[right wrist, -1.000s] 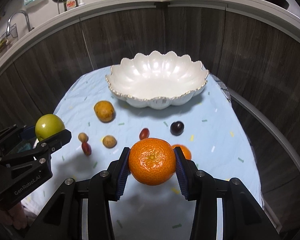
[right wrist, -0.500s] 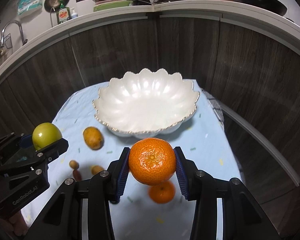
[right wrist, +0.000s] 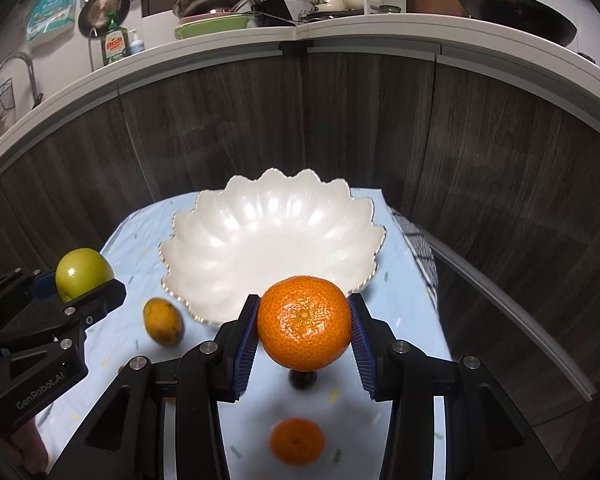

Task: Organize fruits
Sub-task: 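Lift the green apple with the left gripper while the right gripper carries the mandarin over the bowl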

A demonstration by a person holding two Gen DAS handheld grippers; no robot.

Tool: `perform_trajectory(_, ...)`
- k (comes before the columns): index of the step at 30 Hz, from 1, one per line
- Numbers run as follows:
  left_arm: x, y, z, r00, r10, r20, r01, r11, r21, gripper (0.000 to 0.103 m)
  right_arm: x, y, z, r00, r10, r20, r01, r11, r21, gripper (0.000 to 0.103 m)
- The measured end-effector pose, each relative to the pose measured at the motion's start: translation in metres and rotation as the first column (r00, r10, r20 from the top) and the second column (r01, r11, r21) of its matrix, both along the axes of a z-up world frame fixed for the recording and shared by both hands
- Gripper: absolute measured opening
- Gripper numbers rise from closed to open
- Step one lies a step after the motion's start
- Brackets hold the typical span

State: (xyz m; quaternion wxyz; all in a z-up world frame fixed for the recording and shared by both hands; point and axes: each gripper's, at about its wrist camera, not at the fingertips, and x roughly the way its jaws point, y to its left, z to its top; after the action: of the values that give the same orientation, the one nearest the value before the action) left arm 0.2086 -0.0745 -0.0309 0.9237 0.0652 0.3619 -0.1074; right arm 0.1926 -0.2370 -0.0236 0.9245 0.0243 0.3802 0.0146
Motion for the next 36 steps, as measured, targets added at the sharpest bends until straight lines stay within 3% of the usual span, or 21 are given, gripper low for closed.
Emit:
perform_trajectory(15,0.053,-0.009,-0.004,1.0,-0.014,0.014,0.014,1.0,0.012,0.048,0.051,-0.013,-0.005,1.0,-0.015,0.007,0.015,1.0,-0.01,0.044)
perform_trajectory(36,0.11,-0.014,-0.043,0.997,-0.007,-0.083,0.007,1.0,0.0,0.048,0.101,-0.026,-0.045,0.996,-0.026,-0.082,0.026,1.0,-0.006,0.044)
